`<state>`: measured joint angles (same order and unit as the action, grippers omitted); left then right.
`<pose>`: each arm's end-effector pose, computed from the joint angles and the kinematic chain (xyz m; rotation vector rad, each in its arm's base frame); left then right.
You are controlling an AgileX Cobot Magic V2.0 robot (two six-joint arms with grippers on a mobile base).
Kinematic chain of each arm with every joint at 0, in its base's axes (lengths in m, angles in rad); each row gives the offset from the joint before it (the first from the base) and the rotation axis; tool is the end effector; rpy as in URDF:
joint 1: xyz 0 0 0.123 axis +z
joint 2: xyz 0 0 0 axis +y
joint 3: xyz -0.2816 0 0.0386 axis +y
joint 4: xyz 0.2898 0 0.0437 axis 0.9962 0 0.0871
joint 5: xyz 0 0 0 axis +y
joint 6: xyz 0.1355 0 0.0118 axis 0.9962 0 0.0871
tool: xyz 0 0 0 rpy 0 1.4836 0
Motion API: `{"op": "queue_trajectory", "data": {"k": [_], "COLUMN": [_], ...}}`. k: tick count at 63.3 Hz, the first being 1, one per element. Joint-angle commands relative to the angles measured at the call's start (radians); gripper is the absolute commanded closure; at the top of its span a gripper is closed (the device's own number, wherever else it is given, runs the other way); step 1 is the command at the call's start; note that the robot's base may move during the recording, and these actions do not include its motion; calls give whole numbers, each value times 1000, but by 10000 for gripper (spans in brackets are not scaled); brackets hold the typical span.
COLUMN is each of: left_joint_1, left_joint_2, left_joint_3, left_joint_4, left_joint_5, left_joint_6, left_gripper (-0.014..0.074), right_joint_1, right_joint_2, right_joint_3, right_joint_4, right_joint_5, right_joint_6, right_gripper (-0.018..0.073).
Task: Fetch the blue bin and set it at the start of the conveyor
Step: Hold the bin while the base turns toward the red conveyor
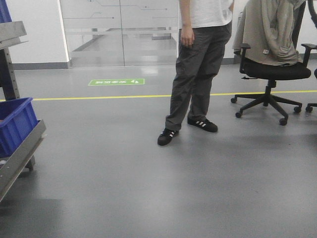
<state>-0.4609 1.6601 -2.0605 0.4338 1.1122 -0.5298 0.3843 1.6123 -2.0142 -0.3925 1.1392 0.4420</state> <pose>0.3976 -0.1402 0.4836 -0.0802 2.1065 -0.0538 0.3920 0.1075 0.4823 0.0756 2.1450 -0.0087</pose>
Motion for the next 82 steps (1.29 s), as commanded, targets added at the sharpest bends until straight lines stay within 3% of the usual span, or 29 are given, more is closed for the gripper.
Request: {"op": "queue_trajectory", "data": {"k": [1, 82], "left_joint_1": [-4, 0], "left_joint_2": [-15, -15], "left_joint_3": [-8, -8], "left_joint_4": [25, 26], "left_joint_5": [-40, -40], "left_joint_6": [3, 3], "left_gripper": [707, 707], "right_joint_1": [-2, -2], "right_joint_2": [-5, 5], "right_joint_3": [-9, -9], "right_joint_4": [-35, -35], "right_joint_5": [-33, -54], "right_joint_6": [-5, -5], "right_gripper": [722, 722]}}
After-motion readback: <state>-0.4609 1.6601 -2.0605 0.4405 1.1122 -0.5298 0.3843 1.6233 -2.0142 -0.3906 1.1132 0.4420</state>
